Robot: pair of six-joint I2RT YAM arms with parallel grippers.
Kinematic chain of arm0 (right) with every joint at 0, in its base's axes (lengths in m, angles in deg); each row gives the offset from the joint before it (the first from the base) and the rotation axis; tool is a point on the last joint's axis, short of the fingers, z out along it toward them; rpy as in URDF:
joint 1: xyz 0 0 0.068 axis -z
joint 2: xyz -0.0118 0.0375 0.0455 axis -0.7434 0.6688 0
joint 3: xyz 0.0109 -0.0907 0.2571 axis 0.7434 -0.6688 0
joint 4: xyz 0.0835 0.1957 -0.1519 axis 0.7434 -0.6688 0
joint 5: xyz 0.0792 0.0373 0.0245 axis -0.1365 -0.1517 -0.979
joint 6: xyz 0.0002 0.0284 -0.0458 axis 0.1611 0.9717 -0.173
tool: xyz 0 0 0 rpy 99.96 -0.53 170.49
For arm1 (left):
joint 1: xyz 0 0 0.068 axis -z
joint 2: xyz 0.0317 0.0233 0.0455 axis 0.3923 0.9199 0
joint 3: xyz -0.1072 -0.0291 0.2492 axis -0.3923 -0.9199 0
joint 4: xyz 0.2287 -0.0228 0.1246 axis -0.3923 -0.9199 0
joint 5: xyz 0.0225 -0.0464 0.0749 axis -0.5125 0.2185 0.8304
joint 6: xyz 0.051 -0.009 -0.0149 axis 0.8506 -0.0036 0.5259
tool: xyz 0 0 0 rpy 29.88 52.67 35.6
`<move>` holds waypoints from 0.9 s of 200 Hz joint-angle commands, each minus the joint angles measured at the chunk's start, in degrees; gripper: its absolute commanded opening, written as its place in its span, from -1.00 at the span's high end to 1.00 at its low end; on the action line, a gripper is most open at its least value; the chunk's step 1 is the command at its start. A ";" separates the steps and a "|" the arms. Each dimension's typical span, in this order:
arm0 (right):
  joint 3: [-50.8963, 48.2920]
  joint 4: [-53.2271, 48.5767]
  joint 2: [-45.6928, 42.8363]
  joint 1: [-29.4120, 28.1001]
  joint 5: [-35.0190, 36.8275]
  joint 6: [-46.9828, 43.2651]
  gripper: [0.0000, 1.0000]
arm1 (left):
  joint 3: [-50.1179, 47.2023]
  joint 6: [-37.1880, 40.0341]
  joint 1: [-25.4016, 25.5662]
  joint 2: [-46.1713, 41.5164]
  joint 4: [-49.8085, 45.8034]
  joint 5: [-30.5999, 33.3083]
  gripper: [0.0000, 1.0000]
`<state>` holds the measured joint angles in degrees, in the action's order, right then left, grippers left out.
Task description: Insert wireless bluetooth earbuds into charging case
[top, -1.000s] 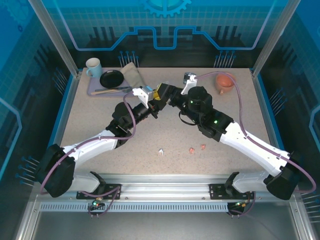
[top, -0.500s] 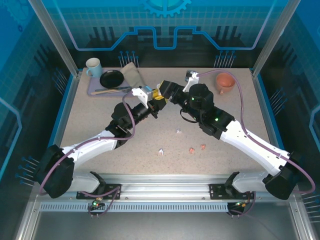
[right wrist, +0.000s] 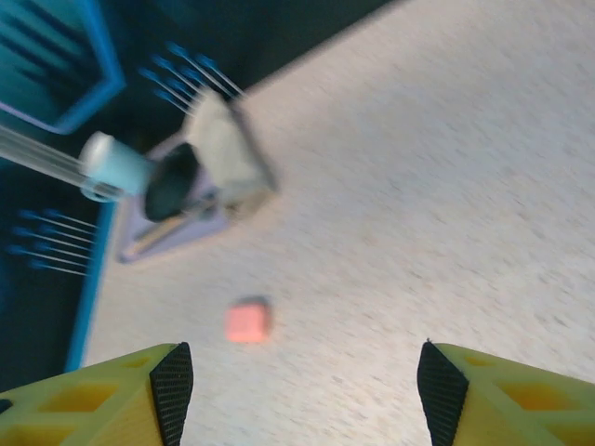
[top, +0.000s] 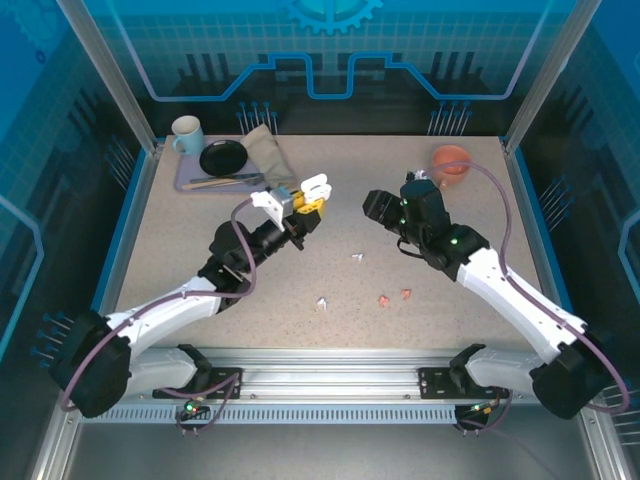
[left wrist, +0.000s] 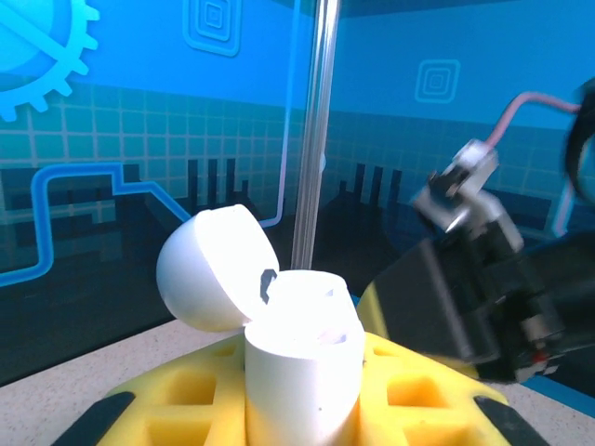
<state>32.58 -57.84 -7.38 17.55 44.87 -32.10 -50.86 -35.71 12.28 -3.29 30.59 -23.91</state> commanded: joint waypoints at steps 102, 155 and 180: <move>10.57 -6.41 36.11 -0.19 -10.21 3.02 -0.39 | -6.31 1.87 -0.93 -10.77 -5.38 4.75 1.00; 14.12 -8.06 41.03 -1.88 -9.99 5.03 -0.36 | -6.55 1.98 -1.58 -11.34 -5.14 5.06 1.00; 13.36 -7.09 40.53 -2.44 -9.61 5.14 -0.36 | -6.67 1.98 -1.87 -11.48 -5.03 4.81 1.00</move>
<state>45.35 -63.70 33.03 16.15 35.00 -28.12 -57.13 -34.62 11.01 -13.46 24.23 -19.91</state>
